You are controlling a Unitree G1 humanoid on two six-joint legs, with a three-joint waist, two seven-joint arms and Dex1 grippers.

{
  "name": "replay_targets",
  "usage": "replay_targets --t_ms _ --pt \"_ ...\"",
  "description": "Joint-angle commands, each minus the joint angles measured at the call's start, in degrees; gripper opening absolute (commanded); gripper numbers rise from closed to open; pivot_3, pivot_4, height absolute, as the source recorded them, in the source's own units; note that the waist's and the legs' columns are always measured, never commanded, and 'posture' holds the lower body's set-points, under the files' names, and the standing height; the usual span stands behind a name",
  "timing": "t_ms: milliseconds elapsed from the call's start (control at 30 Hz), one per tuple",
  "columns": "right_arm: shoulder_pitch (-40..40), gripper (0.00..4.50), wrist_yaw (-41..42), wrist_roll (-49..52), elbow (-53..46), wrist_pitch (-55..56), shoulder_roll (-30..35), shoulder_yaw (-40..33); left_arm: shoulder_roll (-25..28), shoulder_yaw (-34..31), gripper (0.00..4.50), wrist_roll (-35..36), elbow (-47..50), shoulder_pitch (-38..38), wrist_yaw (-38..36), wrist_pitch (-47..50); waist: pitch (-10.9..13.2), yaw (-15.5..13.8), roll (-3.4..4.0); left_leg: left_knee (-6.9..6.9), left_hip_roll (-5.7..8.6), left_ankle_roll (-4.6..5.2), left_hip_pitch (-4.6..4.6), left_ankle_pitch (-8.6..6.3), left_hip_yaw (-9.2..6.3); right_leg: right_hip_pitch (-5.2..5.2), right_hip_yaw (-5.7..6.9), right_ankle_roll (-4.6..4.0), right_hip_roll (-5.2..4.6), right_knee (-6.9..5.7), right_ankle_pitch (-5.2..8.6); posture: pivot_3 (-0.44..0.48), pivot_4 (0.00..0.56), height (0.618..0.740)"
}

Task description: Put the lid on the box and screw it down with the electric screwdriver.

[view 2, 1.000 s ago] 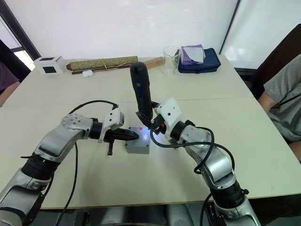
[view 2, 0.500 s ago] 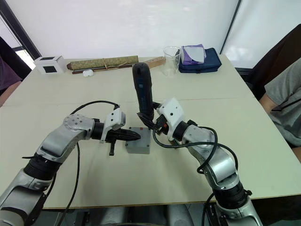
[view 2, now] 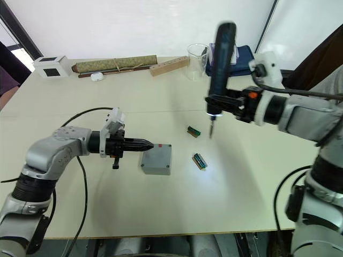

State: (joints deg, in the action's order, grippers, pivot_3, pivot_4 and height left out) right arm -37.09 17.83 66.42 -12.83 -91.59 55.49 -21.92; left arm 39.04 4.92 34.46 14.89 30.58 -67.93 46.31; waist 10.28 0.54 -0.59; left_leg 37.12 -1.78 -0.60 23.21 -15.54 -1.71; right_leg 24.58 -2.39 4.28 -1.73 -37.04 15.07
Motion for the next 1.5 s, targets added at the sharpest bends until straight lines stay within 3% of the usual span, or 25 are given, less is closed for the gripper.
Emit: replay_targets --t_ms 33,200,267,533,600,633,767,933,1033,1100,1267,1367,1500 --pt "6.37 2.09 5.15 -0.67 1.26 -0.91 8.38 3.07 2.52 1.31 0.00 0.35 4.51 1.12 -2.41 -1.38 0.03 0.14 0.03 0.00 0.00 0.02 0.03 -0.01 0.04 0.05 -0.01 0.02 0.00 0.03 0.01 0.000 0.150 0.740" --pt "11.18 2.09 7.50 -1.42 10.81 -0.91 13.30 8.52 4.06 5.23 0.00 -1.52 6.37 3.18 -6.01 -5.66 0.28 0.67 0.19 0.02 -0.01 0.06 0.03 -0.03 0.19 0.19 -0.19 0.05 0.11 -0.05 0.00 0.000 0.150 0.740" --pt "11.42 2.09 8.28 -6.89 12.62 0.10 14.42 13.74 3.55 8.22 0.00 -4.09 6.27 4.47 -7.03 -8.75 0.39 0.65 0.26 0.06 -0.02 0.06 -0.04 -0.03 0.19 0.19 -0.25 0.02 0.19 -0.11 -0.01 0.000 0.150 0.740" --pt "8.56 2.09 13.65 -14.68 18.11 0.97 13.95 20.14 1.30 10.30 0.00 -5.98 5.33 5.04 -6.03 -11.20 0.44 0.57 0.25 0.19 -0.02 0.04 -0.04 -0.01 0.22 0.18 -0.33 0.04 0.23 -0.16 -0.06 0.000 0.150 0.740" --pt "8.98 3.04 15.23 -17.20 17.97 3.50 14.62 21.75 1.44 10.09 0.00 -5.92 5.30 4.69 -5.71 -10.69 0.47 0.47 0.20 0.19 -0.02 0.04 -0.03 -0.01 0.20 0.18 -0.32 0.06 0.23 -0.16 -0.06 0.000 0.150 0.740" --pt "8.78 3.12 15.88 -17.81 17.82 3.87 14.52 21.91 1.49 9.89 0.00 -5.96 5.08 4.50 -5.45 -10.65 0.47 0.47 0.18 0.19 -0.02 0.03 -0.03 -0.01 0.20 0.18 -0.32 0.06 0.23 -0.15 -0.06 0.000 0.150 0.740" --pt "7.60 4.47 17.29 -19.90 16.75 4.29 14.08 21.95 1.67 8.91 0.00 -6.19 4.14 4.21 -4.06 -10.47 0.49 0.44 0.15 0.31 -0.01 0.03 -0.02 -0.01 0.23 0.14 -0.33 0.11 0.20 -0.15 -0.09 0.000 0.150 0.740" --pt "4.50 4.47 19.17 -26.51 12.80 13.10 16.66 22.74 2.62 0.94 0.00 -3.84 -2.34 5.66 0.85 -6.16 0.51 0.56 0.18 0.31 -0.02 0.03 -0.02 -0.01 0.21 0.15 -0.32 0.13 0.21 -0.18 -0.10 0.000 0.150 0.740" --pt "-1.90 4.47 23.23 -34.42 1.16 26.90 20.46 26.71 6.25 -5.64 0.00 -5.23 -9.25 2.95 3.94 -6.01 0.72 1.31 0.55 0.28 -0.02 0.03 0.01 -0.01 0.27 0.29 -0.36 0.14 0.21 -0.24 -0.10 0.000 0.150 0.740" --pt "-4.04 4.47 22.33 -34.36 -2.58 28.45 16.69 26.00 7.00 -6.54 0.00 -6.03 -12.03 0.85 4.96 -6.77 0.69 2.10 0.50 0.13 -0.03 0.00 0.02 0.01 0.32 0.50 -0.43 0.15 0.23 -0.38 -0.09 0.000 0.150 0.740" --pt "3.81 4.47 24.54 -25.68 -18.03 32.42 2.17 23.71 5.53 -3.09 0.00 -9.31 -12.46 -2.69 5.93 -9.31 0.57 1.37 -0.16 0.08 -0.14 -0.02 -0.01 0.02 0.02 0.29 -0.18 0.08 0.31 -0.37 -0.07 0.000 0.150 0.740" --pt "9.90 4.47 23.41 -26.43 -25.44 34.40 -3.49 28.93 4.74 -0.45 0.00 -11.51 -11.42 -4.04 7.32 -9.63 0.63 -0.06 -0.12 0.32 -0.02 -0.09 0.25 0.06 0.07 0.40 -0.16 0.11 0.08 -0.42 -0.09 0.000 0.150 0.740" --pt "12.89 4.47 20.07 -31.63 -26.39 35.90 -8.22 36.07 3.57 1.97 0.00 -12.99 -10.10 -5.46 7.59 -10.32 0.62 -0.02 -0.14 0.62 0.04 -0.11 0.22 0.05 0.07 0.17 -0.16 0.19 0.01 -0.33 -0.15 0.000 0.150 0.740"
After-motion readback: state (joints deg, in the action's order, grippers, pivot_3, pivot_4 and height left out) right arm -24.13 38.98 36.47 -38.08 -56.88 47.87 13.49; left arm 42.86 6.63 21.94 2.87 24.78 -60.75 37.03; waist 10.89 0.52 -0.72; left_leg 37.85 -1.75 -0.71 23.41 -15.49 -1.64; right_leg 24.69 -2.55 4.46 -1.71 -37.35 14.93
